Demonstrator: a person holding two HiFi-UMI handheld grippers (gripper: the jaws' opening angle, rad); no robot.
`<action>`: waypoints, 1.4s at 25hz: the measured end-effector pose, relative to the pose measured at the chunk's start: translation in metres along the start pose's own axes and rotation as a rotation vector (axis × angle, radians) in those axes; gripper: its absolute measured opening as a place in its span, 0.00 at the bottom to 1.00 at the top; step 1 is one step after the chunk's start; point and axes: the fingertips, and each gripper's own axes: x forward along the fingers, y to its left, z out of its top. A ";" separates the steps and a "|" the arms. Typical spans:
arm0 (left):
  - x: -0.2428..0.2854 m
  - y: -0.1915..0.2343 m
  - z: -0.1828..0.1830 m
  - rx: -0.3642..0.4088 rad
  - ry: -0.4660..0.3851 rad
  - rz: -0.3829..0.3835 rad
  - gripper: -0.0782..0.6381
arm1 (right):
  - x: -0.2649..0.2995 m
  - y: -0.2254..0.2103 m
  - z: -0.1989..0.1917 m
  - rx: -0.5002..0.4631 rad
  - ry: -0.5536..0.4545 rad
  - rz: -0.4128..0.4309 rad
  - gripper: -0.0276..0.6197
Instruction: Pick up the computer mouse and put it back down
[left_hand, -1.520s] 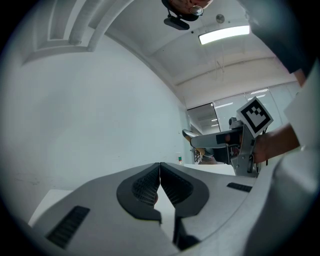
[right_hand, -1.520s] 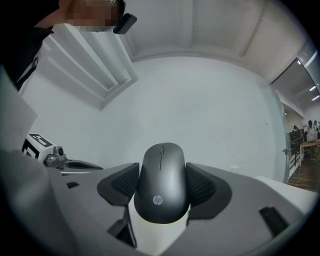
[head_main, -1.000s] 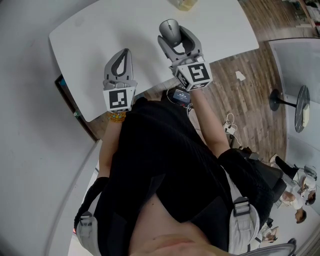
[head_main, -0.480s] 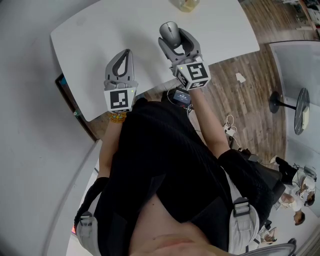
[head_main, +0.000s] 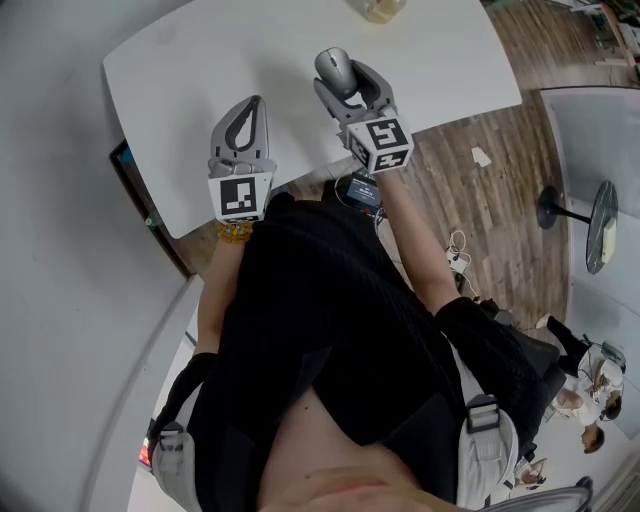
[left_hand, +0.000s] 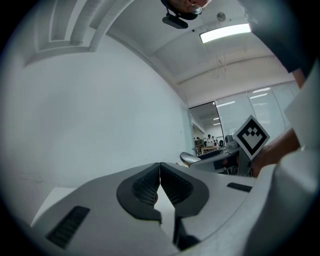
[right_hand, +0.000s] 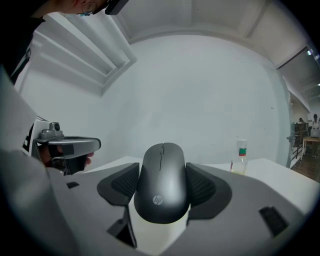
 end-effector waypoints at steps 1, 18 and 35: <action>0.000 0.000 0.000 0.004 -0.002 -0.001 0.13 | 0.002 -0.001 -0.004 0.000 0.009 0.002 0.48; 0.000 0.000 -0.005 0.003 0.009 0.004 0.13 | 0.029 0.001 -0.076 0.018 0.204 0.058 0.48; -0.002 -0.001 -0.008 0.002 0.023 0.004 0.13 | 0.041 0.018 -0.132 0.032 0.392 0.135 0.48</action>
